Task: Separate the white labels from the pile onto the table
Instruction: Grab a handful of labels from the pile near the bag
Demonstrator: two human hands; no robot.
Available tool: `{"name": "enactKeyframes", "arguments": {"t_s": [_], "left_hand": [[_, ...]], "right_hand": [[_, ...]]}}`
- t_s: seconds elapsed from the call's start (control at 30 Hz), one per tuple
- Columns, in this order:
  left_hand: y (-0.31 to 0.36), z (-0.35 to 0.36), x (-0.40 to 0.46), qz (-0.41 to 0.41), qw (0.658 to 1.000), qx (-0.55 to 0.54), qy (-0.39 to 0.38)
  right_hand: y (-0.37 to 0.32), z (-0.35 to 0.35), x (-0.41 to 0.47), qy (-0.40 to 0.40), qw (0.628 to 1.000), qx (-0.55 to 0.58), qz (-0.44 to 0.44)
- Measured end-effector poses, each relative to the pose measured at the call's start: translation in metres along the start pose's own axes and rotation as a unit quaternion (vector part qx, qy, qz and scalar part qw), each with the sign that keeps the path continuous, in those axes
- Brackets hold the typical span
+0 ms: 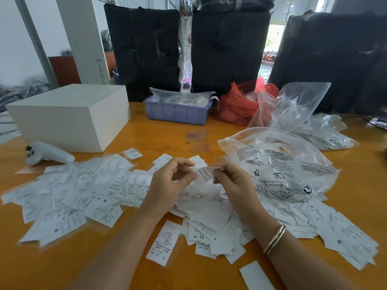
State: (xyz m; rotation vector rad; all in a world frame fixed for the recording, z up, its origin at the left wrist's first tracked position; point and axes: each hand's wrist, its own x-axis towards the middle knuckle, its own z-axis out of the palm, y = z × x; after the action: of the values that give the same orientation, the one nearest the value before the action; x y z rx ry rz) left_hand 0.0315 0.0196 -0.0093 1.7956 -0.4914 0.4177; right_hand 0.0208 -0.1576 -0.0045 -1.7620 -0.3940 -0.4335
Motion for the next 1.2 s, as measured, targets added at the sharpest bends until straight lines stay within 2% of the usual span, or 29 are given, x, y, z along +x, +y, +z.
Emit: {"name": "enactKeyframes", "arguments": {"t_s": [0.17,0.33,0.5,0.63,0.67,0.73,0.83,0.93,1.0,1.07,1.13,1.2], "left_hand": [[-0.001,0.002,-0.001,-0.010,1.000,0.007,-0.029],[-0.003,0.001,0.001,-0.016,0.999,0.026,0.017],[-0.001,0.001,-0.001,-0.022,0.999,0.029,0.006],[0.001,-0.002,0.000,-0.019,0.998,0.051,0.045],[0.001,-0.004,0.001,-0.026,0.995,0.057,0.072],[-0.002,-0.008,0.004,-0.043,0.984,0.087,0.150],[-0.011,-0.018,0.008,-0.078,0.952,0.154,0.253],[-0.021,-0.026,0.009,-0.126,0.934,0.225,0.247],[-0.024,-0.028,0.008,-0.147,0.911,0.316,0.220],[-0.024,-0.030,0.007,-0.158,0.876,0.410,0.197],[-0.022,-0.031,0.007,-0.155,0.853,0.463,0.185],[-0.019,-0.029,0.006,-0.121,0.857,0.467,0.181]], "right_hand": [[-0.002,0.011,-0.003,-0.049,0.996,-0.072,-0.014],[-0.001,0.008,-0.001,0.025,0.999,-0.037,0.011],[-0.001,0.013,-0.004,-0.052,0.995,-0.083,-0.005],[-0.006,0.007,0.001,-0.075,0.993,-0.093,0.010],[-0.008,0.003,0.005,-0.047,0.994,-0.094,0.007],[-0.013,-0.009,0.018,0.060,0.994,-0.092,-0.009],[-0.015,-0.041,0.043,0.216,0.967,-0.135,-0.019],[-0.003,-0.075,0.062,0.271,0.935,-0.227,0.044],[0.009,-0.093,0.069,0.231,0.919,-0.293,0.127],[0.024,-0.105,0.074,0.113,0.882,-0.404,0.216],[0.035,-0.108,0.070,0.014,0.828,-0.500,0.253],[0.040,-0.105,0.067,-0.003,0.815,-0.518,0.260]]}}
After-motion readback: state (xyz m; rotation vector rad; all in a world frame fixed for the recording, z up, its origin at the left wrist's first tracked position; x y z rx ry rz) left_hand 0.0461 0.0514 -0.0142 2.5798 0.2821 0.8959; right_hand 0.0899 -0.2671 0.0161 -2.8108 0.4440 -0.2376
